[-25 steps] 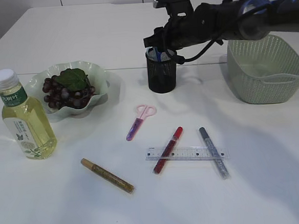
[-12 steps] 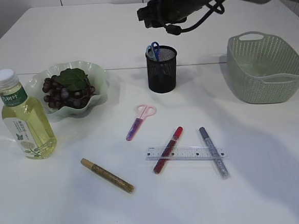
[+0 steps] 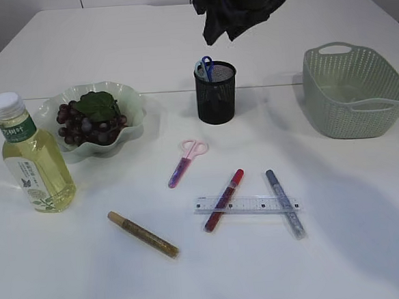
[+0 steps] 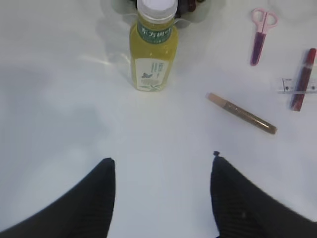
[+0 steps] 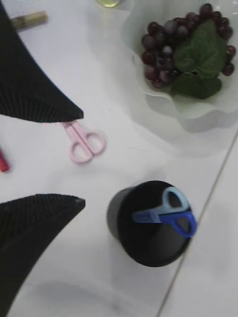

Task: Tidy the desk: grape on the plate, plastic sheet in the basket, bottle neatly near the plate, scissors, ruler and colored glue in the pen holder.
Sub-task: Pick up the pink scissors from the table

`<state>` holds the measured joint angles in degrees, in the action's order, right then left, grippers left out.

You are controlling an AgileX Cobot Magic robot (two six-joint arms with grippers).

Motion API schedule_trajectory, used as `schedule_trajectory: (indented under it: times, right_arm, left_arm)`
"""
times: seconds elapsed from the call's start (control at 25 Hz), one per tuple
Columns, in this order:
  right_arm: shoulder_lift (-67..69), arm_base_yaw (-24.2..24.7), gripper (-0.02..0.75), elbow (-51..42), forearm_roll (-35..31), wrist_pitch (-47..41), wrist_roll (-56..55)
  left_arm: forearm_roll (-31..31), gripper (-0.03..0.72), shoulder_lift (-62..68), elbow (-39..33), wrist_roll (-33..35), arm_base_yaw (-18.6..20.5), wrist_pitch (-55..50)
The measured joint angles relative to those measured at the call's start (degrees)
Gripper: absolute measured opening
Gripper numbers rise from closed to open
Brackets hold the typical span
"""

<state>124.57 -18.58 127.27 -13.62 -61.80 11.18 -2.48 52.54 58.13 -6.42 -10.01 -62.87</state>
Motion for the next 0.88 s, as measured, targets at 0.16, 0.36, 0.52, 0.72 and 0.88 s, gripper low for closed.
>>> schedule_trajectory:
  times: [0.16,0.36,0.52,0.72,0.88]
  right_arm:
    - [-0.2,-0.1,0.386,2.9,2.9,-8.5,-2.6]
    - [-1.4,-0.1,0.372,3.9,8.4,-9.7,-7.5]
    - [-2.8,-0.1,0.370,3.9,9.2,-9.9,-11.2]
    - [-4.6,-0.1,0.370,2.8,10.9,-9.9,-13.2]
    - [-7.6,0.2,0.367,-2.0,13.0,-9.9,-14.2]
  left_arm:
    - [-1.5,0.440,0.0,1.2,0.8,0.0,-0.7]
    - [-5.3,0.440,1.7,1.5,4.8,0.0,-0.9]
    - [-8.2,0.440,4.2,3.0,7.7,0.0,-0.9]
    - [-11.5,0.440,7.5,6.2,11.4,0.0,-0.4]
    - [-13.5,0.440,10.8,8.7,14.2,0.0,-0.4]
